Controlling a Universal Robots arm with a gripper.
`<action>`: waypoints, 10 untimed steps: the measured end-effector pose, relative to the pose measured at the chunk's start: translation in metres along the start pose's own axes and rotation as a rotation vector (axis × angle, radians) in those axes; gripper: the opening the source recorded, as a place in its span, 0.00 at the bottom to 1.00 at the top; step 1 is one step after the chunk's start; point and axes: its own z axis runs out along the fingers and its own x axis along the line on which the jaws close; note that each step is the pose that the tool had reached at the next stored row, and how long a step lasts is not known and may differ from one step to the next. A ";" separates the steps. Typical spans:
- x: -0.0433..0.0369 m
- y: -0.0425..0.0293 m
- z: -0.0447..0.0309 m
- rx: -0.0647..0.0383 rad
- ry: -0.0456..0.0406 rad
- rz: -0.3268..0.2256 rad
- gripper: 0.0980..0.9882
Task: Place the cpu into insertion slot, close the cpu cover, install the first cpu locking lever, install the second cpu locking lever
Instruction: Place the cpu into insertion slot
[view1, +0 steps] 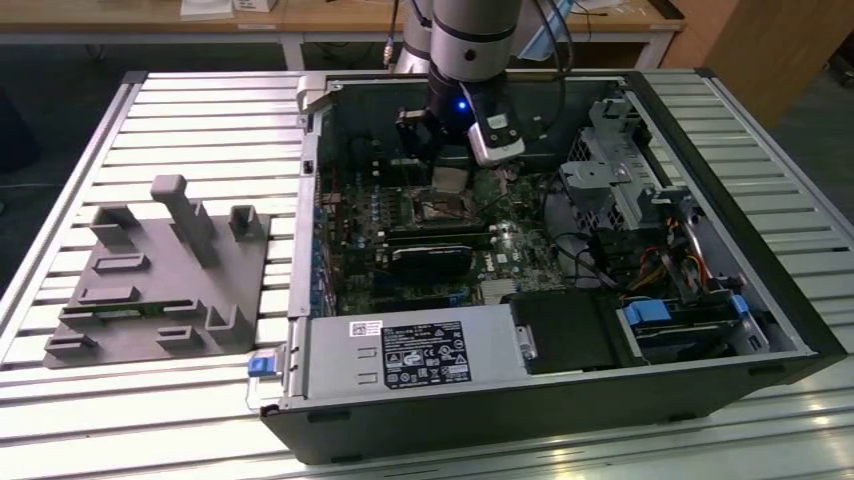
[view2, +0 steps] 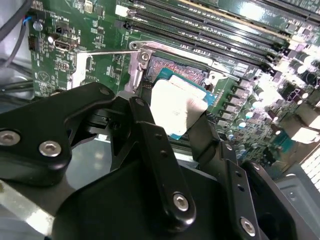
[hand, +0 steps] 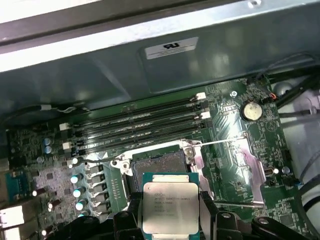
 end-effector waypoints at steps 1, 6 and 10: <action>0.0000 0.0000 0.0000 0.000 -0.0008 0.009 0.49; 0.0000 0.0000 0.0000 -0.001 -0.0056 0.062 0.49; 0.0000 0.0000 0.0000 -0.002 -0.0090 0.100 0.49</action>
